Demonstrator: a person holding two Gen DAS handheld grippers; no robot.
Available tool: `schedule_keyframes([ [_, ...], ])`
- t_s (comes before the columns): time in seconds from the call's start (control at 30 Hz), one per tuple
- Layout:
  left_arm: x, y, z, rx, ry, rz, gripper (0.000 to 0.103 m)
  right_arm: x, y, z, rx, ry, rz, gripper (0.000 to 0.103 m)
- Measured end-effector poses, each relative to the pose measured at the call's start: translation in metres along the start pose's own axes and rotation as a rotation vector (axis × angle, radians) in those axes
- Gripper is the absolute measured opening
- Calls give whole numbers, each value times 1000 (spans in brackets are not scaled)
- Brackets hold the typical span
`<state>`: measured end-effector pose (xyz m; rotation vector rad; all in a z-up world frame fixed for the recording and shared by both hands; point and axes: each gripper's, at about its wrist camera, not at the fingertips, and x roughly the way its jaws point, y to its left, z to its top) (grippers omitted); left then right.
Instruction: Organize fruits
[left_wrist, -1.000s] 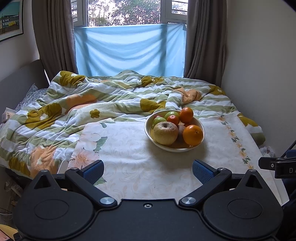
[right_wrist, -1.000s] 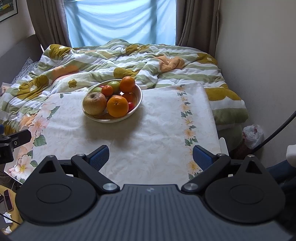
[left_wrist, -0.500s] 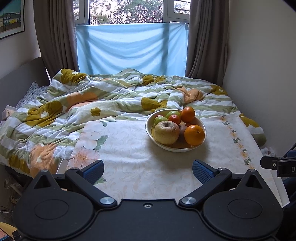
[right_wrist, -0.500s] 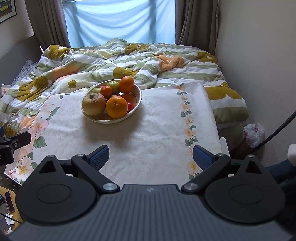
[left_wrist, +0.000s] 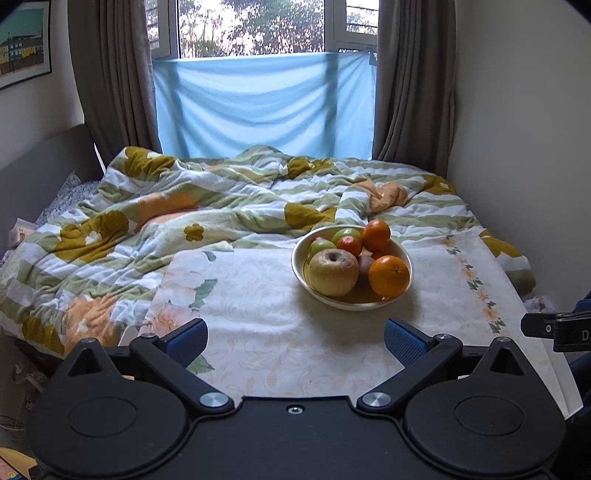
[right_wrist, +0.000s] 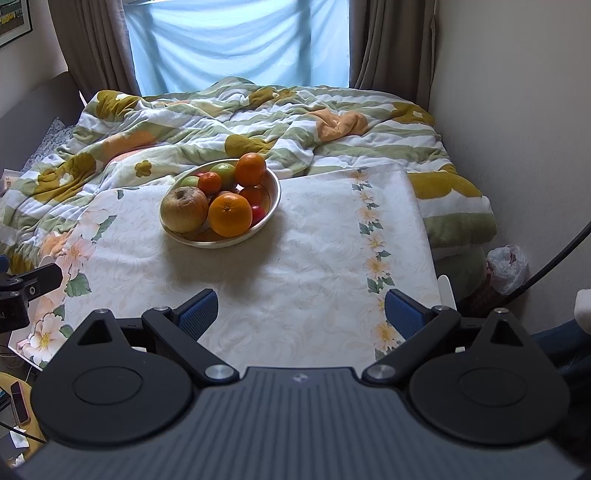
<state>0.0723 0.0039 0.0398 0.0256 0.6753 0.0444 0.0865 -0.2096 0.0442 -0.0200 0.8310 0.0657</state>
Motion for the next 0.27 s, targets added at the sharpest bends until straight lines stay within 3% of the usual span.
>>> schedule_keyframes([
  [0.27, 0, -3, 2, 0, -29, 30, 103, 3, -3, 0, 5, 2, 1, 103],
])
